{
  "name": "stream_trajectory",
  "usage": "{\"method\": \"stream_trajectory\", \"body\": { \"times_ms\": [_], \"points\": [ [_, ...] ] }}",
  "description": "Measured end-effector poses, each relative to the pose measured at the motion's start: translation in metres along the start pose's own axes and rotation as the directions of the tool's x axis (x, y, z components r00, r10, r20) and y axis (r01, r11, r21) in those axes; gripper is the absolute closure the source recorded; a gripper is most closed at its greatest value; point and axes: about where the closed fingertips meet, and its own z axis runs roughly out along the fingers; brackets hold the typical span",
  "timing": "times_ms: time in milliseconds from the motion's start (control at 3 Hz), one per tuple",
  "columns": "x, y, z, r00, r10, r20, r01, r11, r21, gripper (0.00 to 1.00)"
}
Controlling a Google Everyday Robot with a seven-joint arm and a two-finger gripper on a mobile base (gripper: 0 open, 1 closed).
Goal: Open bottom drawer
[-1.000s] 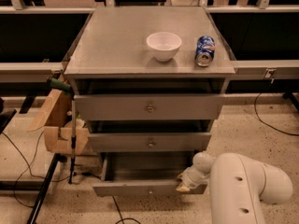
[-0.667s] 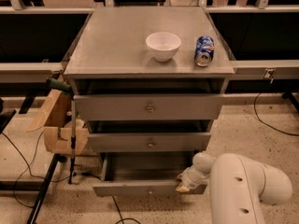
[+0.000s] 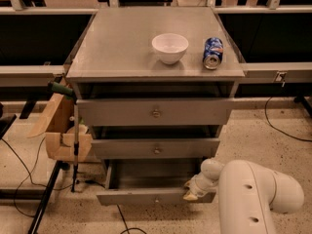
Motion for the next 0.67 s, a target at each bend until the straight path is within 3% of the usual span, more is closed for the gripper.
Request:
{"method": "stream_trajectory", "body": {
  "times_ms": [333, 667],
  "points": [
    [-0.0002, -0.0018, -0.0003, 1.0, 0.0, 0.0, 0.0, 1.0, 0.0, 0.99],
    [-0.0014, 0.003, 0.0027, 1.0, -0.005, 0.009, 0.005, 1.0, -0.007, 1.0]
  ]
}}
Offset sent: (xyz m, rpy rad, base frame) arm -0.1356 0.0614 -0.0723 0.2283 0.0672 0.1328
